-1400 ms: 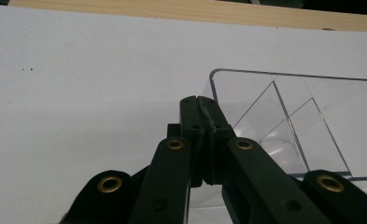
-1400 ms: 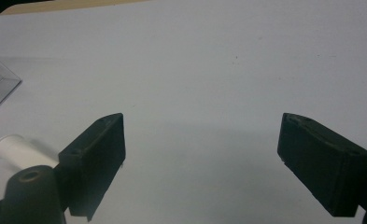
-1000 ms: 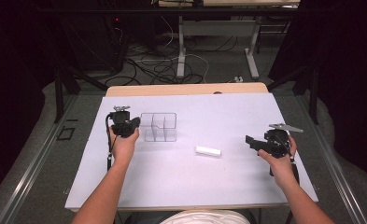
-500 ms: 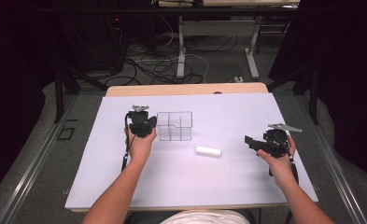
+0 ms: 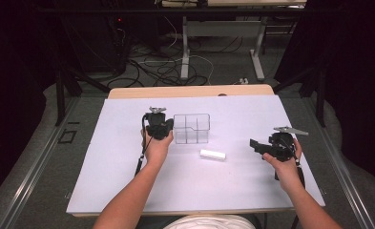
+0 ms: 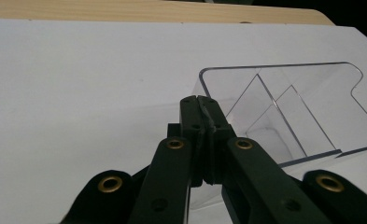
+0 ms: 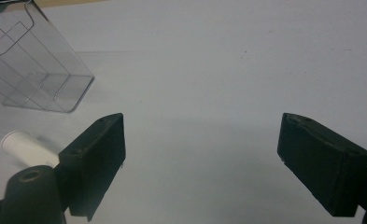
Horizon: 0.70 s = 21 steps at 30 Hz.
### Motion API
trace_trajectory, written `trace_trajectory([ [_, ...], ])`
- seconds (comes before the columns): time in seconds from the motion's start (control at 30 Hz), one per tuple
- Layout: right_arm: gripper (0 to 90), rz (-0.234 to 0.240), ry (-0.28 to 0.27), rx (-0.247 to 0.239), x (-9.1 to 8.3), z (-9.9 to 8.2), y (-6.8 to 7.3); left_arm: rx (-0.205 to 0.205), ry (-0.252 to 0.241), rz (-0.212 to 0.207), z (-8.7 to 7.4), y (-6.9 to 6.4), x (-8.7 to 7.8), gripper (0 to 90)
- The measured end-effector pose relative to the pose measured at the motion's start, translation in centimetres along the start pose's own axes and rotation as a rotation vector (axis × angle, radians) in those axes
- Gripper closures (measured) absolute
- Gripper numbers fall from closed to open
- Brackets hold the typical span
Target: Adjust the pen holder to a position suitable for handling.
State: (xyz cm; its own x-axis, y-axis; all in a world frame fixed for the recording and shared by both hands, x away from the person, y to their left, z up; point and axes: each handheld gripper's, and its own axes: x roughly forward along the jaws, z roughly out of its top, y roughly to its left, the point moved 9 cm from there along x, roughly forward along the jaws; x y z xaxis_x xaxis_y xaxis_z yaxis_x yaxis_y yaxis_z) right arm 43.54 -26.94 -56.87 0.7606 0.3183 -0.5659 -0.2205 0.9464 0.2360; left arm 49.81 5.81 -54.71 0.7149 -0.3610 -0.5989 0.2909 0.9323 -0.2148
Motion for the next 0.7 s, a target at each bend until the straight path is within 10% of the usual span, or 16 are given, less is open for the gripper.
trace_trajectory([
  [0.7, 14.7, 0.004, 0.005, -0.002, 0.02, -0.07, 0.01, 0.007, 0.005, -0.017, 0.25, -0.5, 0.39, 90.0],
])
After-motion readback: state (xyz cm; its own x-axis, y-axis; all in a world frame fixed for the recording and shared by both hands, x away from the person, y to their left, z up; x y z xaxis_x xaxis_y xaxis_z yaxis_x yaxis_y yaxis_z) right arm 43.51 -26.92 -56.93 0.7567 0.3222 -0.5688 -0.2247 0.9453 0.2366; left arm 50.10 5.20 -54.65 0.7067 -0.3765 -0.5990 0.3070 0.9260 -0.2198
